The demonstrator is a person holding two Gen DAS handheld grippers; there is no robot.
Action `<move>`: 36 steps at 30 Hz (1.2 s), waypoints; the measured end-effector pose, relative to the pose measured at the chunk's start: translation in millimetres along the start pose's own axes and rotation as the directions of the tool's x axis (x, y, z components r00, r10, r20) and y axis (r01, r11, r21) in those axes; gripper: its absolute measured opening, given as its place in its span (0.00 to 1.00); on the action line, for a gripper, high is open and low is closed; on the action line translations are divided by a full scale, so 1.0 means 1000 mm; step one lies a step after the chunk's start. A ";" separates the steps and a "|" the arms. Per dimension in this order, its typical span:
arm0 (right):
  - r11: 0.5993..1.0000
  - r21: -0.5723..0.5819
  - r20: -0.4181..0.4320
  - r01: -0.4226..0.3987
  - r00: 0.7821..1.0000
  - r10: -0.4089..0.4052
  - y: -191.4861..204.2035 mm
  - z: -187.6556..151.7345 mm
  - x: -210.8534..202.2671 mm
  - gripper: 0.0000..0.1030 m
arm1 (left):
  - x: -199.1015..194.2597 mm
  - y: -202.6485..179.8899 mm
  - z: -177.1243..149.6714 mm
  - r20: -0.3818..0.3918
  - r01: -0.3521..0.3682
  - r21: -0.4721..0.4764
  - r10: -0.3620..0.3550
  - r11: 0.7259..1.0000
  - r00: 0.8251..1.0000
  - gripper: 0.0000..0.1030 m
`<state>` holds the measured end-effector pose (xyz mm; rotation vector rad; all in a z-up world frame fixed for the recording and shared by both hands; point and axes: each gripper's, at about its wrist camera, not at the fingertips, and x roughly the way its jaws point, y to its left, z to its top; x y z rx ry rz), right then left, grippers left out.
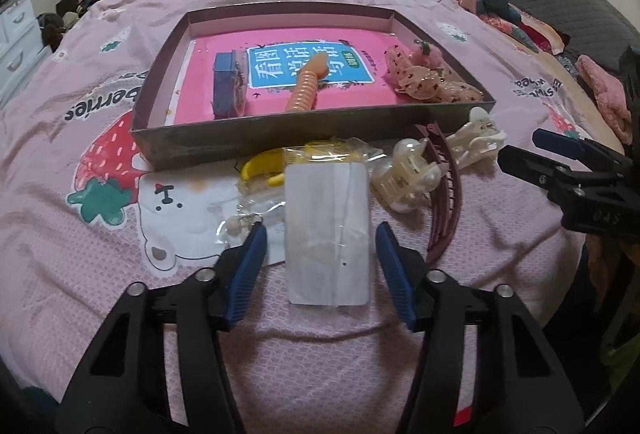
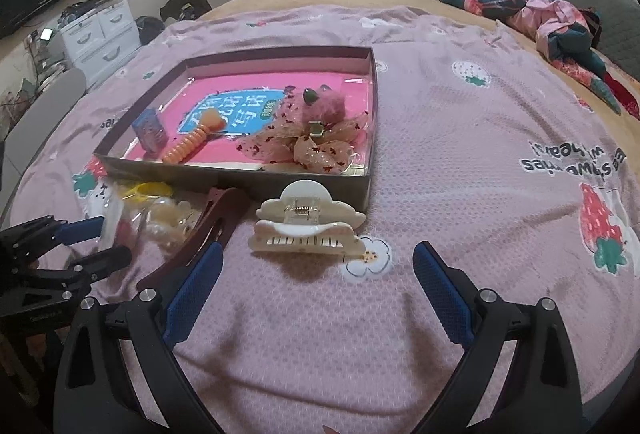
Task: Organize jewelry
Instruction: 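Grasp the clear plastic packet with the left tool while the right tool grasps the white claw clip, then carry the packet and claw clip over the tray with both tools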
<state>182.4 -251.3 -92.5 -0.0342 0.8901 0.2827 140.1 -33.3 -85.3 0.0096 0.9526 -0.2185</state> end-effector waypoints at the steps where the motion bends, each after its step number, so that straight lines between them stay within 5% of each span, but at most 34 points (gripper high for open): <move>1: 1.000 -0.001 -0.009 -0.003 1.000 0.003 0.001 0.001 0.004 0.92 | -0.001 0.001 0.000 0.001 -0.001 -0.005 0.001 1.000 1.000 0.36; 13: 1.000 0.003 -0.033 0.028 0.999 -0.028 0.006 0.011 0.036 0.90 | -0.010 0.025 -0.001 0.010 0.061 -0.088 -0.061 0.994 0.998 0.33; 18: 1.000 0.031 -0.053 0.001 0.999 0.001 0.002 0.014 0.047 0.74 | -0.018 0.037 -0.003 0.019 0.061 -0.122 -0.059 0.991 0.998 0.33; 36: 0.999 0.035 0.001 -0.027 1.000 0.027 -0.001 -0.009 0.001 0.69 | -0.047 0.067 -0.004 0.085 0.021 -0.195 -0.004 0.981 0.996 0.33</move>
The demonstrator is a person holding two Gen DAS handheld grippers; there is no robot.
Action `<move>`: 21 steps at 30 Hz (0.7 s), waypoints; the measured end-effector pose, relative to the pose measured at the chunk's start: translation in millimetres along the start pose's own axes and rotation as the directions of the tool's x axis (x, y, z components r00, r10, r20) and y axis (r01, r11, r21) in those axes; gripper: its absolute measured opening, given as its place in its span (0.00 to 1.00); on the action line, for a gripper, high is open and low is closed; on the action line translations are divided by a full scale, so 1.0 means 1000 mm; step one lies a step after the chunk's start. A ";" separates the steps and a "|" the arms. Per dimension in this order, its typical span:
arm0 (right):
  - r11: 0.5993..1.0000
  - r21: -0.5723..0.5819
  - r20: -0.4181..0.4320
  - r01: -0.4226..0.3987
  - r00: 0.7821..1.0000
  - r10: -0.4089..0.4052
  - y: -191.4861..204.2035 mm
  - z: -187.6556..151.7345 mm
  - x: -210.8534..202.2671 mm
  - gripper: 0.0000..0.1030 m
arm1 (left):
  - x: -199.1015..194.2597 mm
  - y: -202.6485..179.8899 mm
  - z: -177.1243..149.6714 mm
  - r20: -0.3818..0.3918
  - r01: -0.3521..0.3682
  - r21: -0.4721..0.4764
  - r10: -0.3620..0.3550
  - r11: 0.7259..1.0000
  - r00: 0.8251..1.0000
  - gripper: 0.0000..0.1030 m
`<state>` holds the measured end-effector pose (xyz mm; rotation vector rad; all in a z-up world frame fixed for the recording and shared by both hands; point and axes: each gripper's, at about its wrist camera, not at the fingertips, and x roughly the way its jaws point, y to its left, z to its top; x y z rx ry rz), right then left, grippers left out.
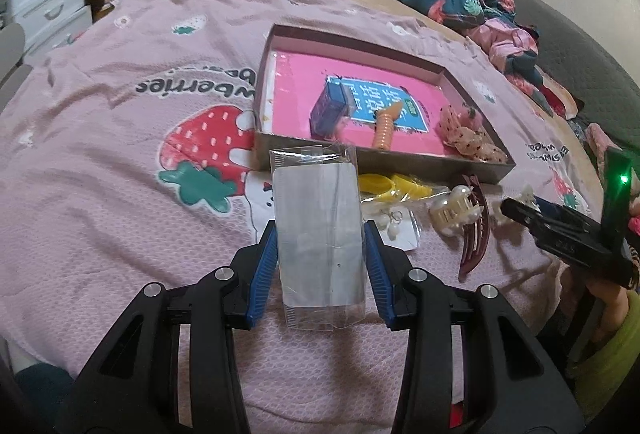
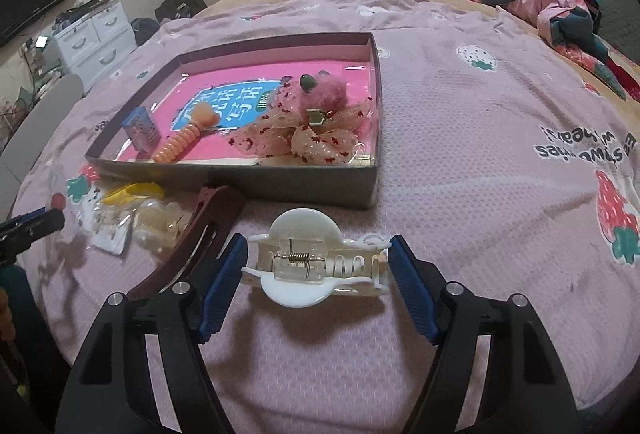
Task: Organize jewelry
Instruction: 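Carry the packet and claw clip over the tray with both tools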
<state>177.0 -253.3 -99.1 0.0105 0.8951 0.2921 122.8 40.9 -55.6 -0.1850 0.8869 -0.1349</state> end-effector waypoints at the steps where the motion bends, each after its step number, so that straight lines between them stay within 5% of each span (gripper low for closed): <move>1: 1.000 -0.001 0.002 -0.003 1.000 0.003 0.001 -0.001 -0.003 0.69 | -0.001 0.000 0.000 0.002 0.001 -0.002 -0.001 1.000 1.000 0.33; 21: 0.982 -0.108 0.119 -0.152 0.979 0.165 0.054 0.019 -0.070 0.69 | -0.059 0.007 0.021 0.147 -0.013 -0.028 0.017 1.000 0.989 0.33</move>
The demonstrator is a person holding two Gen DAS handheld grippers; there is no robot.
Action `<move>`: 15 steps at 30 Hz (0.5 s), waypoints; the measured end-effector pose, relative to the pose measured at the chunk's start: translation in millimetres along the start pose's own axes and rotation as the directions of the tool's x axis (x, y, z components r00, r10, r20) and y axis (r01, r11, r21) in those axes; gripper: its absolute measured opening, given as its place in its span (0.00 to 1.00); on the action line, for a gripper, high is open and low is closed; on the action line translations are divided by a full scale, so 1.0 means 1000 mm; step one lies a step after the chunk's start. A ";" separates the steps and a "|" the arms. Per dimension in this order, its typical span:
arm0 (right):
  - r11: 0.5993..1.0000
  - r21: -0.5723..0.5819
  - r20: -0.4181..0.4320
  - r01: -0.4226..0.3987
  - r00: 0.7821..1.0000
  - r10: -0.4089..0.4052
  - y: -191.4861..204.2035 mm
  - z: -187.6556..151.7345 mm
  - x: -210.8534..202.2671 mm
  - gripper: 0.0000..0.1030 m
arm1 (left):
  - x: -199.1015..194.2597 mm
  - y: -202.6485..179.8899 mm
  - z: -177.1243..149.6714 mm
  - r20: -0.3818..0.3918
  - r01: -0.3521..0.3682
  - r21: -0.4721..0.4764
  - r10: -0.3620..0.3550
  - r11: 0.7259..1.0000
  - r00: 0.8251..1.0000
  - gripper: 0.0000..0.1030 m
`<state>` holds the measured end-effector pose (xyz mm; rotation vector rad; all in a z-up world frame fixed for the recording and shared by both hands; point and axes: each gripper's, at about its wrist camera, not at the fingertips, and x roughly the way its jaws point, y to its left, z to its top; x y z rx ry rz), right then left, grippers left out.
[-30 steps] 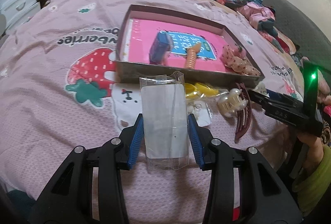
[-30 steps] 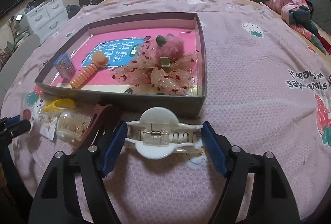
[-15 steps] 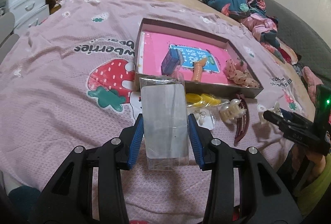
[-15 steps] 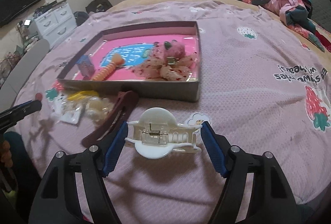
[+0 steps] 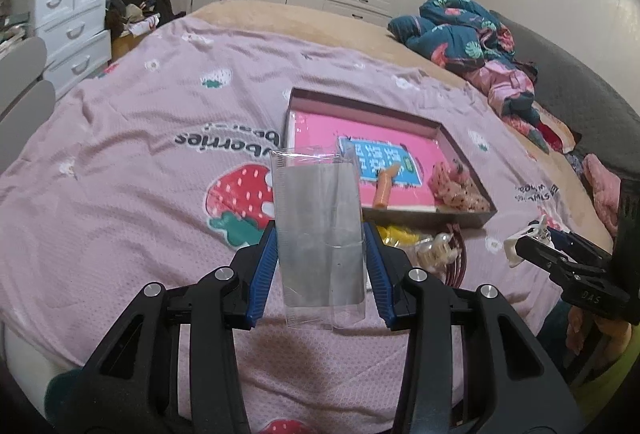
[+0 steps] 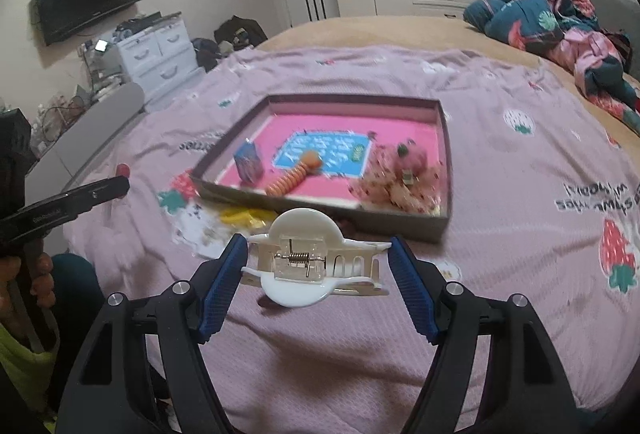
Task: Organize jewelry
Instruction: 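Carry the packet and claw clip over the tray with both tools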
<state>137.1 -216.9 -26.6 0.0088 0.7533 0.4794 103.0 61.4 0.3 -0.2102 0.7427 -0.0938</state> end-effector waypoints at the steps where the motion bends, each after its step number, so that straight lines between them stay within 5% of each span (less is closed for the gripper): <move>1: 1.000 -0.003 0.008 -0.003 1.000 0.003 0.002 0.004 -0.001 0.69 | -0.001 0.000 0.001 0.004 0.000 0.002 0.000 1.000 1.000 0.33; 15: 1.000 -0.004 0.091 0.024 0.996 -0.024 -0.006 0.048 -0.003 0.69 | 0.018 -0.019 0.044 0.042 -0.005 0.056 0.003 0.998 0.999 0.33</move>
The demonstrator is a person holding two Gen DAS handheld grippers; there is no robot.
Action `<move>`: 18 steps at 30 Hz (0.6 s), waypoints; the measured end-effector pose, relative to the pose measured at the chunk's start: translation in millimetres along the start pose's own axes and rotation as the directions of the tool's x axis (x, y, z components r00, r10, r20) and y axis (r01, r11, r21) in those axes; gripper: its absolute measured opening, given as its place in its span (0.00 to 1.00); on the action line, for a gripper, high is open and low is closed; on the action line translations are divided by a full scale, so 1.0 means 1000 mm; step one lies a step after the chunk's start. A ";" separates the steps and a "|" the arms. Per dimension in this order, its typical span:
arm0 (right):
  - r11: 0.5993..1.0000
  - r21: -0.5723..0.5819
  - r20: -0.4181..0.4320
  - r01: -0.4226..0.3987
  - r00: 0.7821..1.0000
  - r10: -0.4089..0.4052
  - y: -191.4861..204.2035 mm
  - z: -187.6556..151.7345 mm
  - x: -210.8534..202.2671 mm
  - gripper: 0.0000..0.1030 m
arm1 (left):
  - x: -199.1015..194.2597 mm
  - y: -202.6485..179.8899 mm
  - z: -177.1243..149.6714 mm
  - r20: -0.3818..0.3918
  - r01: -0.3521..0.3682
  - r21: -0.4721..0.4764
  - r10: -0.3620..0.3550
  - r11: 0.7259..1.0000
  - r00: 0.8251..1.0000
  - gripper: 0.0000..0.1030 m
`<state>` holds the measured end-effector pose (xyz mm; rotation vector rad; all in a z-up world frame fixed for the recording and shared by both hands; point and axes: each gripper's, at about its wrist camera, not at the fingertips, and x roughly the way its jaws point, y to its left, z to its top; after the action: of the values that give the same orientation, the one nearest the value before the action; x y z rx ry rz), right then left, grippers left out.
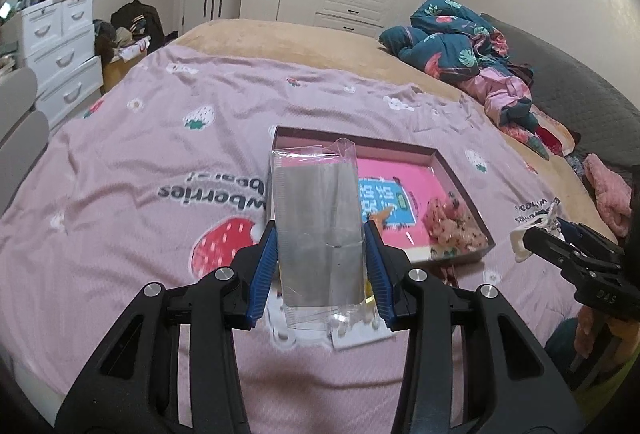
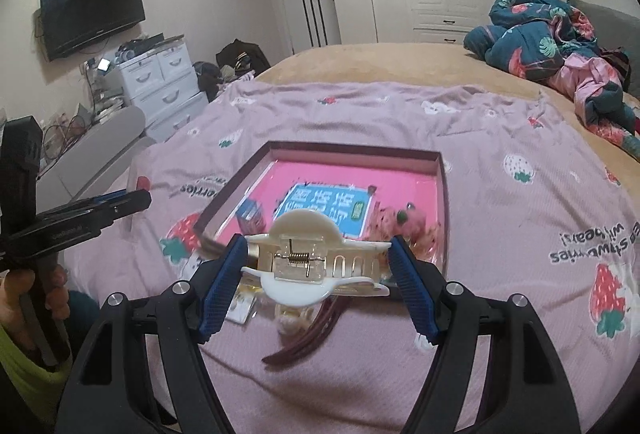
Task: Organize jewelry
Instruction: 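Carry the packet and claw clip over the tray with both tools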
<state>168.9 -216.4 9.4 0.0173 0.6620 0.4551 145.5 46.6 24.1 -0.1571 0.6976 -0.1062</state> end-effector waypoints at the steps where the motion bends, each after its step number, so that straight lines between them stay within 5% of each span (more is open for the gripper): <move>1: 1.000 0.001 0.005 0.006 1.000 -0.006 -0.001 0.002 0.000 0.69 | 0.003 -0.001 0.003 0.001 0.001 0.003 -0.001 1.000 1.000 0.33; 18: 0.993 0.066 0.036 0.099 0.994 -0.102 -0.048 0.033 0.014 0.69 | 0.043 -0.014 0.036 -0.015 0.006 0.041 -0.005 0.999 1.000 0.33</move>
<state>217.6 -250.0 19.8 0.0535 0.6355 0.3356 201.2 29.9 26.3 -0.1193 0.7091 -0.1265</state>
